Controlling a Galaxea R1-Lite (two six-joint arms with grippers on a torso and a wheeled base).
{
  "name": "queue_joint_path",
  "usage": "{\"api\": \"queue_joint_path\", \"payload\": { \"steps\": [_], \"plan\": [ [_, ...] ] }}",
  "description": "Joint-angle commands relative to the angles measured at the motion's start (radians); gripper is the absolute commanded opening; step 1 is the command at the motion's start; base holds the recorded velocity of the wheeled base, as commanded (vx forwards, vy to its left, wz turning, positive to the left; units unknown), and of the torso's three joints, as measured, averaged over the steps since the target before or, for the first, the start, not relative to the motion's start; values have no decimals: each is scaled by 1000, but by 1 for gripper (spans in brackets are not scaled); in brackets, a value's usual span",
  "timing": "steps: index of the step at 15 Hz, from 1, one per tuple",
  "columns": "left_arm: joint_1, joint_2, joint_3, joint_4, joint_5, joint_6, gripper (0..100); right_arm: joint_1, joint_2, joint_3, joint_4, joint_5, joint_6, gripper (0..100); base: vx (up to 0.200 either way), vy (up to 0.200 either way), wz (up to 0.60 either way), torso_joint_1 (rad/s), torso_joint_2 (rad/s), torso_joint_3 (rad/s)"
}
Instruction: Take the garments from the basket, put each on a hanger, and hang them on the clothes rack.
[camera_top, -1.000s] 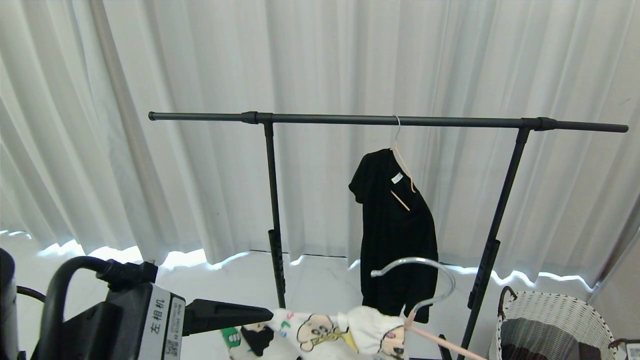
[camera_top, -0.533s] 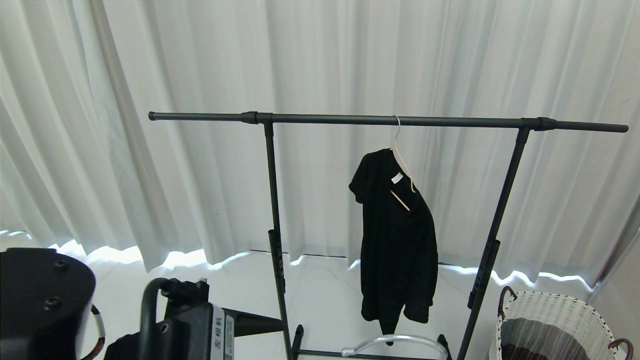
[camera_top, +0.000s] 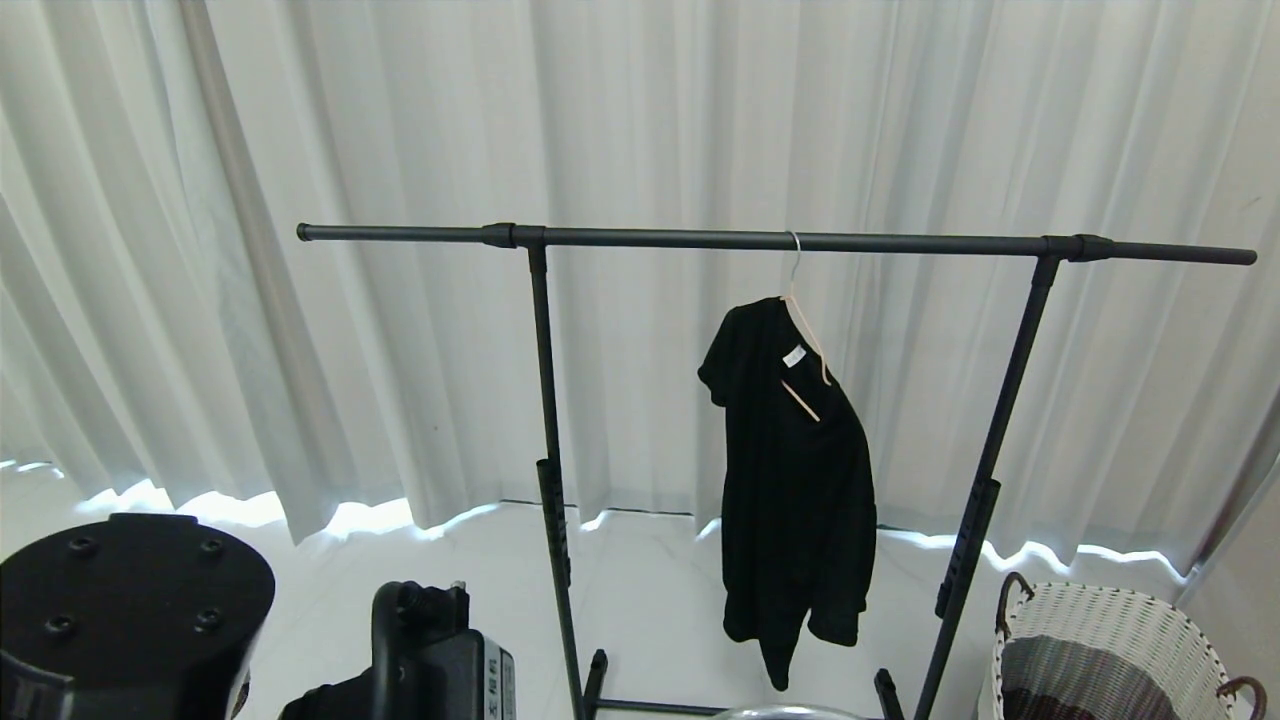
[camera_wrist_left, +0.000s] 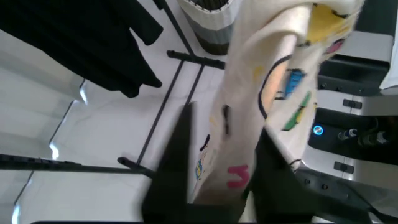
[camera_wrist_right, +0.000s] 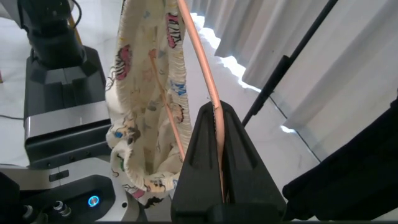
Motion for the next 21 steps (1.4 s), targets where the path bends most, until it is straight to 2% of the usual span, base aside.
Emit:
{"api": "queue_joint_path", "payload": {
  "steps": [1,2,3,5,7,9,10,12,13,15,17,19,21],
  "plan": [
    [0,4,6,2,0,0,0,1,-6,0,-2,1,-10,0,0,0,0,0,0,0],
    [0,4,8,0,2,0,0,1,-7,0,-2,2,-19,0,0,0,0,0,0,0],
    [0,4,8,0,3,0,0,1,-10,0,-2,4,-22,100,0,0,0,0,0,0],
    [3,17,17,0,48,0,0,1,-12,0,-2,4,-28,100,0,0,0,0,0,0],
    [3,20,40,0,157,-1,0,-4,-12,0,-1,-3,-28,100,0,0,0,0,0,0],
    [7,17,55,0,183,-1,0,-7,-12,0,-1,-4,-28,100,0,0,0,0,0,0],
    [48,9,83,0,220,-3,0,-8,-9,0,-1,-3,-28,100,0,0,0,0,0,0],
    [106,6,75,-5,220,-6,0,-8,-1,0,25,-1,-22,100,0,0,0,0,0,0],
    [138,6,71,-38,220,-9,0,-10,2,0,53,1,-6,100,0,0,0,0,0,0],
    [206,18,66,-153,223,-9,0,-10,22,0,82,1,79,100,0,0,0,0,0,0],
    [221,21,49,-216,261,-12,0,-14,54,0,81,-1,184,100,0,0,0,0,0,0],
    [221,17,20,-242,272,-12,0,-71,115,-41,81,-3,305,100,0,0,0,0,0,0],
    [221,20,-24,-255,272,-14,0,-155,195,-135,81,-3,362,100,0,0,0,0,0,0]
  ]
}}
